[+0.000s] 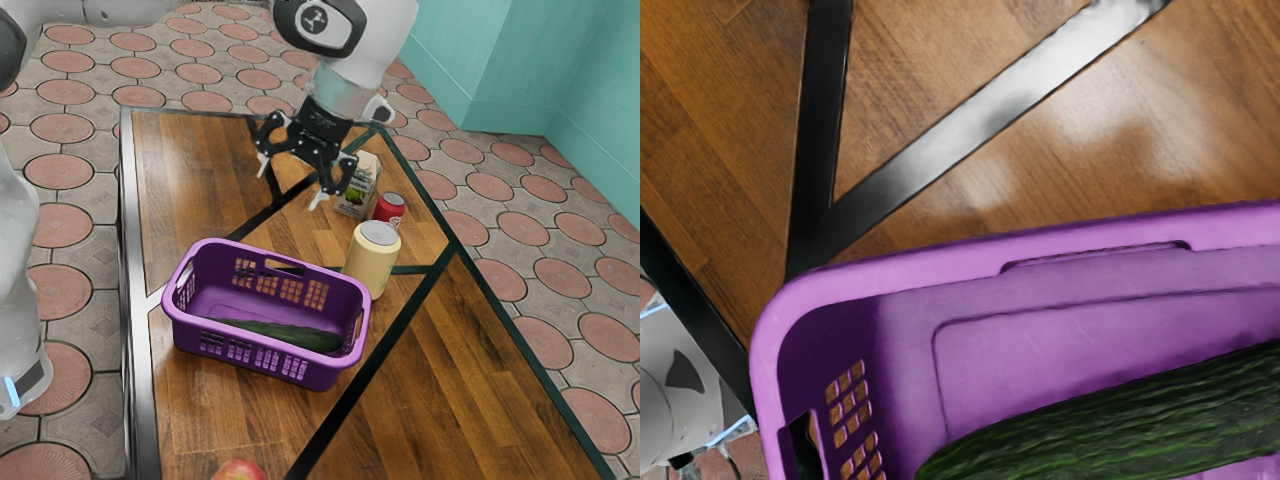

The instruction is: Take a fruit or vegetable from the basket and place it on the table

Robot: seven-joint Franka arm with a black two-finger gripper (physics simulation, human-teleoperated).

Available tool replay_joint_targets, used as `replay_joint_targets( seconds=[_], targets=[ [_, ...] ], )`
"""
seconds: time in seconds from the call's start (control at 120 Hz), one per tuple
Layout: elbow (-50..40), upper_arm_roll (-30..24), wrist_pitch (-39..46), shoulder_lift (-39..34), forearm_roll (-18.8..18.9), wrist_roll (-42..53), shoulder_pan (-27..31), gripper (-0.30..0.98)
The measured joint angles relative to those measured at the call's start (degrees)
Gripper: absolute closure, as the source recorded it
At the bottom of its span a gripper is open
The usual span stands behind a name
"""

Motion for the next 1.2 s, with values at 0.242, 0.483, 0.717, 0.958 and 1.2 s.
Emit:
replay_joint_targets(
  seconds=[0.242,0.483,0.717,0.958,1.2],
  targets=[
    [0.3,-0.1,10.7,0.1,-0.3,-26.3,-2.8,0.0],
    [0.2,4.5,13.3,4.0,1.8,-24.8,-4.9,0.0],
    [-11.9,0.8,22.9,-1.0,5.2,-6.3,-5.2,0.0],
    [-27.3,-4.6,36.6,-8.3,2.9,6.6,-2.6,0.01],
    [-34.4,-7.0,43.2,-8.8,-2.0,14.9,-1.3,0.02]
  ],
)
